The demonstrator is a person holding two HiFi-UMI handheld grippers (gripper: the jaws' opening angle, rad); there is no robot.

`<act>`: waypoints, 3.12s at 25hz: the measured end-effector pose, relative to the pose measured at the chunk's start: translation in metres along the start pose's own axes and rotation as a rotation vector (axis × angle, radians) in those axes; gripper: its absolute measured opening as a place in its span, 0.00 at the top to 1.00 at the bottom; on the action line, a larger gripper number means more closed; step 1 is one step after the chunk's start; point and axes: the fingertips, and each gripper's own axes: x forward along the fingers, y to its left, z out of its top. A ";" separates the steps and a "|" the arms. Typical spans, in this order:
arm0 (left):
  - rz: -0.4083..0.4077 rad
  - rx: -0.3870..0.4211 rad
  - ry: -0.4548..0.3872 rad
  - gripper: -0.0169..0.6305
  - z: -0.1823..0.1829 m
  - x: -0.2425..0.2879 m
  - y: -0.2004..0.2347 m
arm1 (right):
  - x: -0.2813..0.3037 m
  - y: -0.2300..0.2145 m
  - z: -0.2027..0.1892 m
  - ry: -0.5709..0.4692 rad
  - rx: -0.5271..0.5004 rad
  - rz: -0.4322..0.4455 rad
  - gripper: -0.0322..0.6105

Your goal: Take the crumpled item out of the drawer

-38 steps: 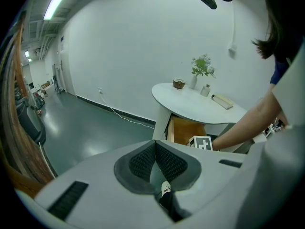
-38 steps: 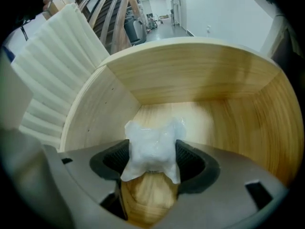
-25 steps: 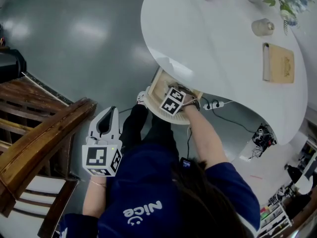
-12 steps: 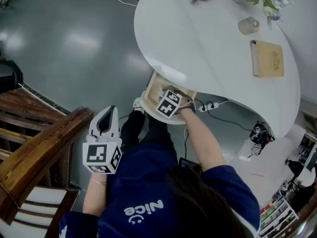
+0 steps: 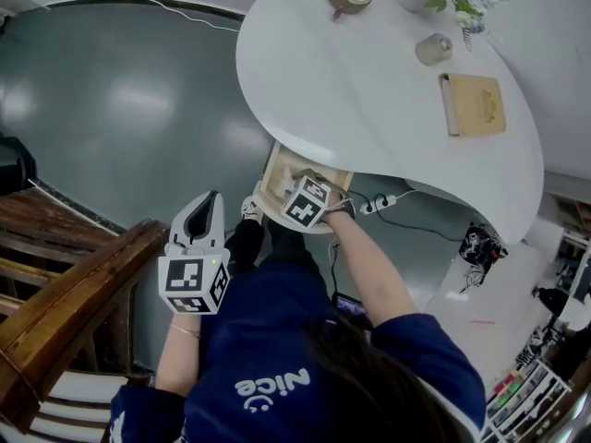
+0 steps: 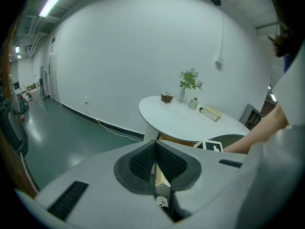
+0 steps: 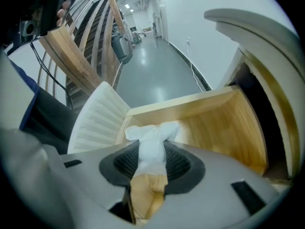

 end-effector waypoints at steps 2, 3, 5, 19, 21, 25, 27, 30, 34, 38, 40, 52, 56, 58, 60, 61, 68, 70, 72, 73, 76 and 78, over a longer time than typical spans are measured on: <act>-0.011 0.008 -0.008 0.97 0.004 0.000 -0.002 | -0.007 0.003 0.000 -0.011 0.022 -0.015 0.73; -0.016 0.013 -0.012 0.97 0.006 0.000 -0.003 | -0.011 0.005 0.000 -0.017 0.034 -0.020 0.73; -0.025 0.023 -0.021 0.97 0.011 0.000 -0.004 | -0.018 0.008 0.002 -0.033 0.054 -0.028 0.73; -0.086 0.052 -0.055 0.97 0.023 -0.003 -0.014 | -0.085 0.013 0.010 -0.137 0.172 -0.122 0.73; -0.097 0.049 -0.063 0.97 0.026 -0.004 -0.015 | -0.092 0.016 0.013 -0.159 0.194 -0.131 0.73; -0.120 0.043 -0.079 0.97 0.032 -0.004 -0.018 | -0.108 0.023 0.015 -0.200 0.237 -0.147 0.73; -0.140 0.028 -0.087 0.97 0.034 -0.004 -0.020 | -0.117 0.025 0.016 -0.225 0.270 -0.150 0.73; -0.153 0.058 -0.089 0.97 0.034 -0.002 -0.024 | -0.131 0.027 0.018 -0.258 0.296 -0.172 0.73; -0.205 0.079 -0.073 0.97 0.029 0.004 -0.043 | -0.148 0.028 0.014 -0.303 0.336 -0.177 0.72; -0.257 0.096 -0.073 0.97 0.027 0.008 -0.065 | -0.165 0.024 0.009 -0.345 0.407 -0.191 0.72; -0.279 0.095 -0.073 0.97 0.027 0.010 -0.075 | -0.177 0.020 0.007 -0.386 0.450 -0.219 0.72; -0.325 0.156 -0.123 0.97 0.049 0.012 -0.108 | -0.236 0.004 -0.017 -0.547 0.642 -0.338 0.72; -0.358 0.145 -0.152 0.97 0.062 0.007 -0.117 | -0.263 -0.003 -0.014 -0.630 0.667 -0.411 0.72; -0.366 0.136 -0.172 0.97 0.068 0.003 -0.121 | -0.277 -0.004 -0.012 -0.671 0.668 -0.454 0.72; -0.362 0.134 -0.211 0.97 0.080 -0.001 -0.122 | -0.291 -0.005 -0.010 -0.709 0.667 -0.498 0.72; -0.360 0.140 -0.232 0.97 0.088 -0.002 -0.121 | -0.299 -0.006 -0.009 -0.727 0.666 -0.521 0.72; -0.385 0.195 -0.329 0.97 0.119 -0.020 -0.127 | -0.355 -0.008 -0.005 -0.869 0.674 -0.684 0.72; -0.387 0.204 -0.349 0.97 0.125 -0.025 -0.128 | -0.369 -0.008 -0.004 -0.907 0.680 -0.726 0.72; -0.390 0.204 -0.368 0.97 0.131 -0.030 -0.128 | -0.384 -0.007 0.000 -0.954 0.662 -0.768 0.72; -0.393 0.202 -0.378 0.97 0.134 -0.032 -0.128 | -0.392 -0.005 0.002 -0.979 0.649 -0.791 0.72; -0.395 0.199 -0.406 0.97 0.141 -0.038 -0.127 | -0.412 -0.002 0.006 -1.033 0.631 -0.854 0.72; -0.389 0.201 -0.426 0.97 0.146 -0.042 -0.126 | -0.423 -0.001 0.008 -1.072 0.623 -0.882 0.72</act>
